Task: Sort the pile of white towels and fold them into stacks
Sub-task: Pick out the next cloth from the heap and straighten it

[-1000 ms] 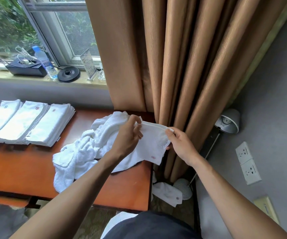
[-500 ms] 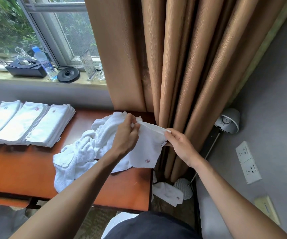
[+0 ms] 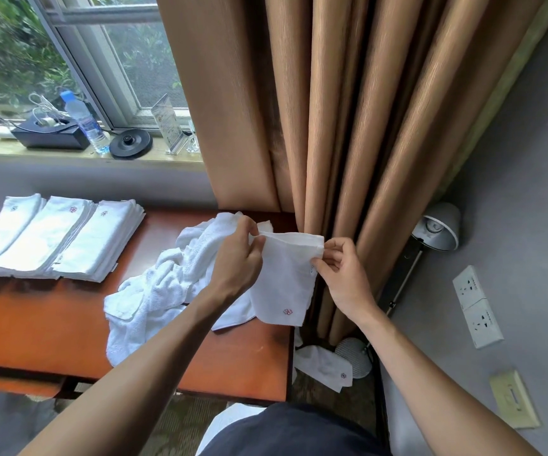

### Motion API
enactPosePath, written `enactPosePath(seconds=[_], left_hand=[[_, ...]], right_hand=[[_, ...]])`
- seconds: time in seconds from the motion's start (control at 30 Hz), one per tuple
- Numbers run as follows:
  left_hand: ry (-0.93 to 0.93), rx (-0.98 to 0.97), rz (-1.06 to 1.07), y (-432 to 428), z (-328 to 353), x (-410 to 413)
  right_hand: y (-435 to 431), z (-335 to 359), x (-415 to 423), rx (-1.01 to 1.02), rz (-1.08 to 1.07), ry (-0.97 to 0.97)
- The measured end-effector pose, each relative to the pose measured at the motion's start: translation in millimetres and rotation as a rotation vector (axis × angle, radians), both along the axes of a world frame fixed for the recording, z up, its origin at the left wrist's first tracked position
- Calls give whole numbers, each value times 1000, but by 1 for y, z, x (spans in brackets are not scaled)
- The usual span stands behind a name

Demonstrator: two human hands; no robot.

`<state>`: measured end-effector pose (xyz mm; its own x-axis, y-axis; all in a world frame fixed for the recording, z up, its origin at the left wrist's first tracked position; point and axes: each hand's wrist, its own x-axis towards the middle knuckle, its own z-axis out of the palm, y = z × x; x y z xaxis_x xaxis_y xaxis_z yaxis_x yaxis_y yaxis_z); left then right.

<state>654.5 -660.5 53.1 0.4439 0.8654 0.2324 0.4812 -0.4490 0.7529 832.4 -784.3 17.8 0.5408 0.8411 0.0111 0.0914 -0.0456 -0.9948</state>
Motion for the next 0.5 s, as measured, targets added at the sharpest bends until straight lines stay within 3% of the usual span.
enactPosePath(seconds=[0.2,0.5], left_hand=[[-20,-2,-28,-7,1,0],[-28,-38,-87,-14,6,0]], right_hand=[[-2,-2,6,80,-5,-130],[-1,-9,12,-34,-13,-167]])
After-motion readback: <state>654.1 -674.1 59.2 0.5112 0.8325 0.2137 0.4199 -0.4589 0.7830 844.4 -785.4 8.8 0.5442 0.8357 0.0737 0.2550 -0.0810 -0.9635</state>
